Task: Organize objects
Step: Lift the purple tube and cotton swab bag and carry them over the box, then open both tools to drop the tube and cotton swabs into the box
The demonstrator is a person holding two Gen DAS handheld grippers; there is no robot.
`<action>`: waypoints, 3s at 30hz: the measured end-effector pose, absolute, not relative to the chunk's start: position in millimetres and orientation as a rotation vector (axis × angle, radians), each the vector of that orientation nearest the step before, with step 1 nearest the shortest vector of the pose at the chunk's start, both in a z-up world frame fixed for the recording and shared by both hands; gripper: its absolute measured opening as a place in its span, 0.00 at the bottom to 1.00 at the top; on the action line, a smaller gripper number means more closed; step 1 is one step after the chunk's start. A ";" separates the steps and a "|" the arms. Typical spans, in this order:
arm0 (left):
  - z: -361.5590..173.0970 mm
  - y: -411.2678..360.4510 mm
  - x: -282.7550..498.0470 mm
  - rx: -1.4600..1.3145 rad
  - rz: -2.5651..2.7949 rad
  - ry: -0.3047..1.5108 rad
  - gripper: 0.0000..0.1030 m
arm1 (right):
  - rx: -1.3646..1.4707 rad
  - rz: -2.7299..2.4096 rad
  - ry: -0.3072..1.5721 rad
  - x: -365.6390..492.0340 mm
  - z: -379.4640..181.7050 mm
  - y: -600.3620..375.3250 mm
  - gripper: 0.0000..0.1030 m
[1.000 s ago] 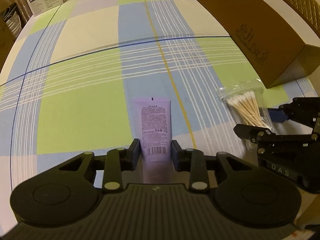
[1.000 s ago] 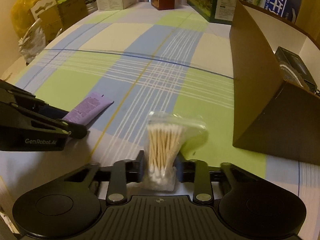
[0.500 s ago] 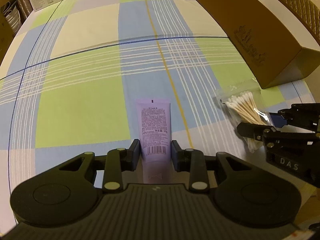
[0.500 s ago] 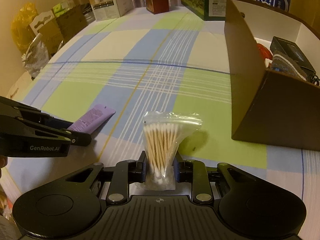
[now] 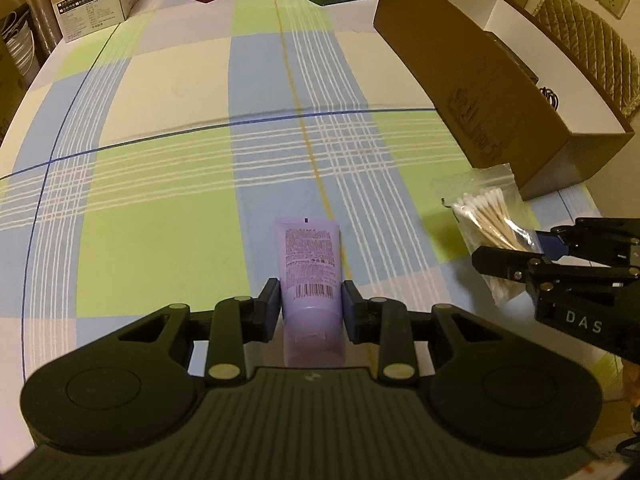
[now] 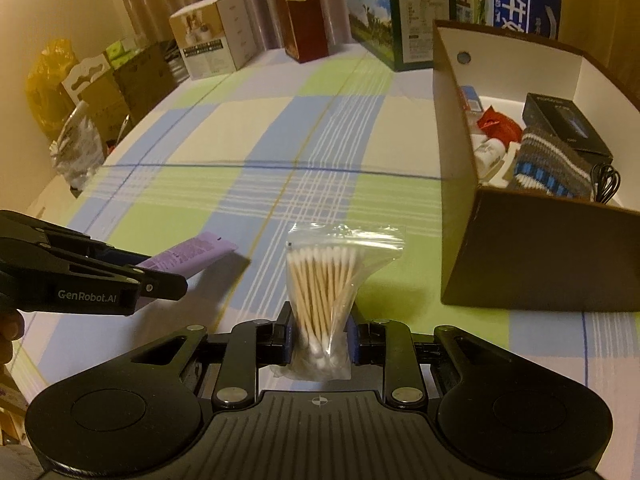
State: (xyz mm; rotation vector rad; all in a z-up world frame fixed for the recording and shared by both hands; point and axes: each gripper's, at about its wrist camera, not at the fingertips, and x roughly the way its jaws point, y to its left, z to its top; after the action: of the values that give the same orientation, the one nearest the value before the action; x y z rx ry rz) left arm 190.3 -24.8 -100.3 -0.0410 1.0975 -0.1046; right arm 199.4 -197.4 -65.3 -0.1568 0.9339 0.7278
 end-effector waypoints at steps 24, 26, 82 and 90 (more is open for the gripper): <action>-13.9 -76.6 226.2 -0.053 -0.217 0.863 0.26 | -0.050 0.706 0.761 241.2 7.1 -239.3 0.22; -8.7 -86.9 233.8 -0.049 -0.233 0.847 0.26 | -0.043 0.685 0.751 249.2 11.4 -248.6 0.22; -30.5 -228.4 421.8 0.035 -0.184 0.881 0.52 | -0.012 0.619 0.834 433.5 -13.5 -318.0 0.22; -21.8 -219.8 415.8 0.035 -0.155 0.864 0.66 | -0.030 0.652 0.804 436.1 -11.5 -307.7 0.31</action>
State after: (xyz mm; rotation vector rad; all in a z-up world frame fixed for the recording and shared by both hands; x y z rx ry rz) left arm 415.8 -219.8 -21.8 0.0349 0.8645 -0.1551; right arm 436.1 -307.7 -11.5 -0.0301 0.8043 0.6519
